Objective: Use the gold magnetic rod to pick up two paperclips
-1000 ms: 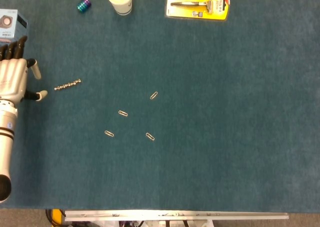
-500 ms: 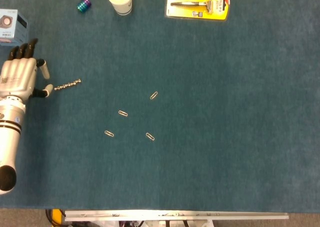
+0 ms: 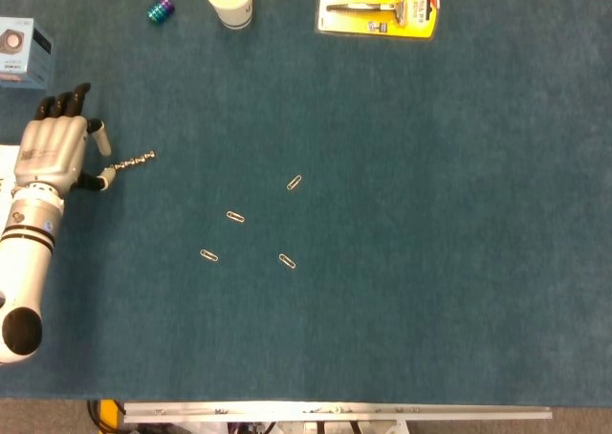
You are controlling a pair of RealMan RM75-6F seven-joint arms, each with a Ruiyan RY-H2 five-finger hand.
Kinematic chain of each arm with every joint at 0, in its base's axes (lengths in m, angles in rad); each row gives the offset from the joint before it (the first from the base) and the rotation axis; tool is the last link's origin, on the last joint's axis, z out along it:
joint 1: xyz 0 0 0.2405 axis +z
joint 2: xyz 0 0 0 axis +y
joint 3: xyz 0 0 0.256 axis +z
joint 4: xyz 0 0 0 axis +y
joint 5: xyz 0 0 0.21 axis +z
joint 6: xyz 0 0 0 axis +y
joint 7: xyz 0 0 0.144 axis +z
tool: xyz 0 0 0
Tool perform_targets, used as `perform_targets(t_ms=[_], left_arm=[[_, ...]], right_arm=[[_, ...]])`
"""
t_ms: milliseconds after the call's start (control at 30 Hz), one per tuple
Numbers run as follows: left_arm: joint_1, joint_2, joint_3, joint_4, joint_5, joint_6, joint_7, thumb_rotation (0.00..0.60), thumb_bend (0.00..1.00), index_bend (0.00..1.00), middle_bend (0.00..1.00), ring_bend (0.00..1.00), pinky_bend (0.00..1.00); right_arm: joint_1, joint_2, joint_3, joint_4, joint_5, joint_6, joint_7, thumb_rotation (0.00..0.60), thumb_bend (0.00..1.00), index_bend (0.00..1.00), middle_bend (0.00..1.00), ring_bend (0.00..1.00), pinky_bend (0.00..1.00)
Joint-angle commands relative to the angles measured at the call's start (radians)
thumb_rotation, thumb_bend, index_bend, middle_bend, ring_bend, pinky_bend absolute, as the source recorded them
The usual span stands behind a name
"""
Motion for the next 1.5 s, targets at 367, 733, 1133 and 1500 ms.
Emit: perform_targets(t_ms=[367, 733, 1133, 1500], left_arm=[[-0.026, -0.046, 0.005, 0.067, -0.034, -0.026, -0.011, 0.600, 0.26, 0.49, 0.00, 0.00, 0.00], [-0.035, -0.064, 0.012, 0.108, -0.064, -0.047, -0.014, 0.600, 0.26, 0.49, 0.00, 0.00, 0.00], [-0.043, -0.074, 0.020, 0.104, -0.076, -0.046, -0.007, 0.600, 0.26, 0.49, 0.00, 0.00, 0.00], [-0.054, -0.102, 0.025, 0.137, -0.099, -0.047, 0.009, 0.600, 0.26, 0.49, 0.00, 0.00, 0.00]], right_arm=[[-0.004, 0.000, -0.003, 0.001, 0.003, 0.003, 0.003, 0.600, 0.00, 0.36, 0.32, 0.29, 0.50], [-0.001, -0.007, -0.004, 0.013, 0.004, -0.005, 0.013, 0.600, 0.00, 0.36, 0.32, 0.29, 0.50], [-0.004, -0.011, -0.008, 0.023, 0.003, -0.008, 0.027, 0.600, 0.00, 0.37, 0.32, 0.29, 0.50], [-0.009, -0.010, -0.011, 0.026, 0.003, -0.009, 0.036, 0.600, 0.00, 0.37, 0.32, 0.29, 0.50]])
